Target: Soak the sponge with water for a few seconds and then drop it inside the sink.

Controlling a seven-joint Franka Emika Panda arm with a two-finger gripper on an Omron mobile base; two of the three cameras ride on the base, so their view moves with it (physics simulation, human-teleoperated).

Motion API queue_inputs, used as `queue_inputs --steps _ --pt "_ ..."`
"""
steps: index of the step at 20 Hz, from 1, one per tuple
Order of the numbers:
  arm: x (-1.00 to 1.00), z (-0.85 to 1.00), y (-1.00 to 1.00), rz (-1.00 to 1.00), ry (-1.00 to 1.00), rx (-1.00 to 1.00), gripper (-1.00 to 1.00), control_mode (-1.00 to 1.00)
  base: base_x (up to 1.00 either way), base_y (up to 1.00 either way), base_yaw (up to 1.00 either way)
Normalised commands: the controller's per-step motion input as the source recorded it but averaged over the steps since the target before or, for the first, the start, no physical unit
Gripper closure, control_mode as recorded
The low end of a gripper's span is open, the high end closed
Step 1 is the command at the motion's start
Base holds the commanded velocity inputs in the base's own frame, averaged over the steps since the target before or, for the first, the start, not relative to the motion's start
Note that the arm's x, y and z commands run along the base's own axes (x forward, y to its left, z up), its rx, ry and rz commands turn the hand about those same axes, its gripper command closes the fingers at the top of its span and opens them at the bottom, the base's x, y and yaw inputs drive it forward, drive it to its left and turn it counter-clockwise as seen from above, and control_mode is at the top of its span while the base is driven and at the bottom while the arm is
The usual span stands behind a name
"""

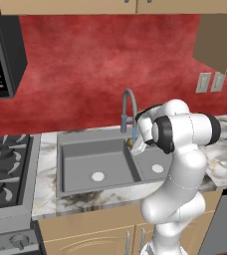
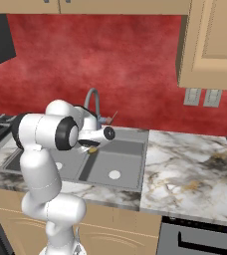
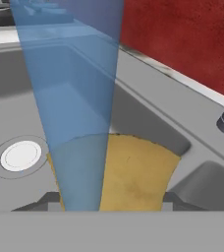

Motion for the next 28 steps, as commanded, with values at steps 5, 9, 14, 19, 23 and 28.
queue_inputs --steps 5,9,14,19,23,28 --pt "-0.11 0.00 0.00 0.00 0.00 0.00 1.00 -1.00 0.00 0.00 0.00" --pt "-0.08 0.00 0.00 0.00 0.00 0.00 1.00 -1.00 0.00 0.00 0.00" --pt "-0.12 0.00 0.00 0.01 0.00 0.00 1.00 -1.00 0.00 0.00 0.00" --pt "0.00 0.00 0.00 0.00 0.00 0.00 1.00 -1.00 0.00 0.00 0.00" --pt "0.00 0.00 -0.02 0.00 0.00 0.00 1.00 -1.00 0.00 0.00 0.00" --pt "-0.10 0.00 -0.24 -0.04 0.00 0.00 1.00 -1.00 0.00 0.00 0.00"
